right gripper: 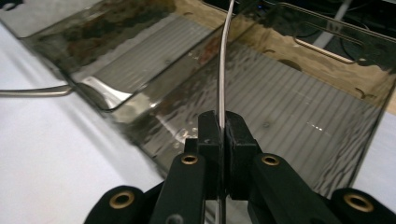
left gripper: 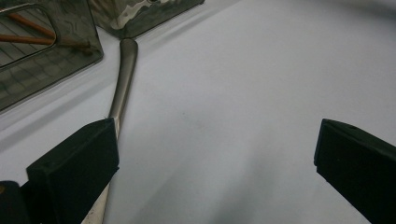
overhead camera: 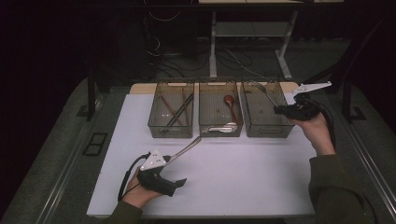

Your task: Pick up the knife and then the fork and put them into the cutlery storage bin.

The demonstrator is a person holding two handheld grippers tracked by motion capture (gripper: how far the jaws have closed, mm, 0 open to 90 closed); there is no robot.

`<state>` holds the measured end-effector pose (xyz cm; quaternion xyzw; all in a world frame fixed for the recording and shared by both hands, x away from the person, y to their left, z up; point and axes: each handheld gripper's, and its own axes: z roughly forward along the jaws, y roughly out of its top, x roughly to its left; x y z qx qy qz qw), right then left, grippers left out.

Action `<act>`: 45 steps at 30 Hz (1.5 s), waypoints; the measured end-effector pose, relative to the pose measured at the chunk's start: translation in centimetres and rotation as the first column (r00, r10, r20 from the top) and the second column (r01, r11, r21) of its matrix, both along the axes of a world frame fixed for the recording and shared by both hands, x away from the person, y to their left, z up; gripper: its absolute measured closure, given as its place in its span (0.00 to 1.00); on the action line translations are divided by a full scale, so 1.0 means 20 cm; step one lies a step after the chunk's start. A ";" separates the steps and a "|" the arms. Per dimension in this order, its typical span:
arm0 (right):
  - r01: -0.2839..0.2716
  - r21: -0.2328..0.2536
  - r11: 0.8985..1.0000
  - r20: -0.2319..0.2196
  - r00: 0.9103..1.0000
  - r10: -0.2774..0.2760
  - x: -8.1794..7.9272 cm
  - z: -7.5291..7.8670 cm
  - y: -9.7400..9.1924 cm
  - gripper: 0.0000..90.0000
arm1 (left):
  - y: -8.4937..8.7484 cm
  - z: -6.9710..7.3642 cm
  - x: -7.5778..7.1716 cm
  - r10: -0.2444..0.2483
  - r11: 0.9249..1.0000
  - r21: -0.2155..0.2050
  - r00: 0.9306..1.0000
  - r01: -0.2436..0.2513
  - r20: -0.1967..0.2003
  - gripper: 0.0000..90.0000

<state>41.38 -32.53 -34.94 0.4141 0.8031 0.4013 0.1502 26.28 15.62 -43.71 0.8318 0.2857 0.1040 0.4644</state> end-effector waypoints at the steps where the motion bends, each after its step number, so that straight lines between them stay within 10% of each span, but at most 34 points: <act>1: 0.008 -0.005 1.000 -0.001 1.000 -0.008 0.01 -0.01 0.00 0.96 | 0.00 0.00 0.00 -0.001 1.000 0.001 1.000 0.001 0.002 0.00; 17: 0.051 -0.066 0.997 -0.058 0.997 -0.055 0.15 -0.15 -0.05 0.96 | -0.01 0.00 0.00 -0.011 1.000 -0.004 1.000 0.011 0.009 0.00; 26: 0.028 -0.201 0.979 -0.170 0.983 -0.063 0.23 -0.22 0.03 0.95 | -0.01 0.01 -0.01 -0.020 1.000 -0.002 1.000 0.020 0.014 0.00; 31: 0.027 -0.215 0.976 -0.144 0.988 -0.059 0.23 -0.20 0.06 0.81 | -0.01 0.01 -0.01 -0.019 1.000 -0.003 1.000 0.019 0.014 0.00; 45: 0.045 -0.030 0.999 -0.066 0.997 -0.047 0.10 -0.09 0.03 0.53 | 0.00 0.00 0.00 -0.015 1.000 0.000 1.000 0.015 0.009 0.00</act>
